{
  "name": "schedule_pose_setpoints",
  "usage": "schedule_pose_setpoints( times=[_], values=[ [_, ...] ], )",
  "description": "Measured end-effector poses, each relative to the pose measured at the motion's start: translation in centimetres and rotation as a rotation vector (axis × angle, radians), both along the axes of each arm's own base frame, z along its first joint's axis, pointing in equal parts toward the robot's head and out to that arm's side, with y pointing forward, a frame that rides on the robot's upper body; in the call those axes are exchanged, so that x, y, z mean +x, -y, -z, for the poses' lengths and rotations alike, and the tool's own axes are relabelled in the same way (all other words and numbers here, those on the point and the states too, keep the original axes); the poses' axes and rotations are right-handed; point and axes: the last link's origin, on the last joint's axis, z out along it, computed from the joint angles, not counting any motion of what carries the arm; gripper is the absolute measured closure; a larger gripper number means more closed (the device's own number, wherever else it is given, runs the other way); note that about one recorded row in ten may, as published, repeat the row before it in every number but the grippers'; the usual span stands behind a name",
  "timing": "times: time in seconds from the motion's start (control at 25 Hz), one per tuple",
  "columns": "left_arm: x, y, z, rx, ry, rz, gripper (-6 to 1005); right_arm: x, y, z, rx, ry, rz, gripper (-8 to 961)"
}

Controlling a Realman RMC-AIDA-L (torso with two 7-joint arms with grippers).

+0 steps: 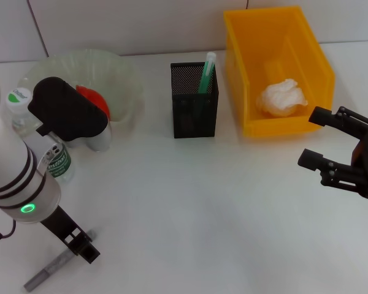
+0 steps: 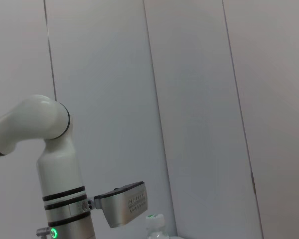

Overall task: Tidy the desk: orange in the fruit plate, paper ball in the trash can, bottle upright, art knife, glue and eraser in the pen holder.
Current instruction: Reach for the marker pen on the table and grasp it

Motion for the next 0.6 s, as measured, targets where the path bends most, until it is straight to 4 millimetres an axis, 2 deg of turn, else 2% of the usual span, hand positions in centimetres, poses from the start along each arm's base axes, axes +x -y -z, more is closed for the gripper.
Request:
schedule_pose_setpoints(
  times=[0.24,0.44,0.6],
  values=[
    [0.03,0.00,0.07,-0.005,0.001,0.008,231,0.02,0.10,0.03,-0.001,-0.003,0.002,121],
    [0.03,0.01,0.11,-0.007,0.002,0.010,442,0.04,0.15,0.02,-0.001,-0.005,0.003,121],
    [0.08,0.01,0.17,-0.007,0.007,0.010,456,0.02,0.12,0.01,0.000,-0.005,0.002,121]
  ],
)
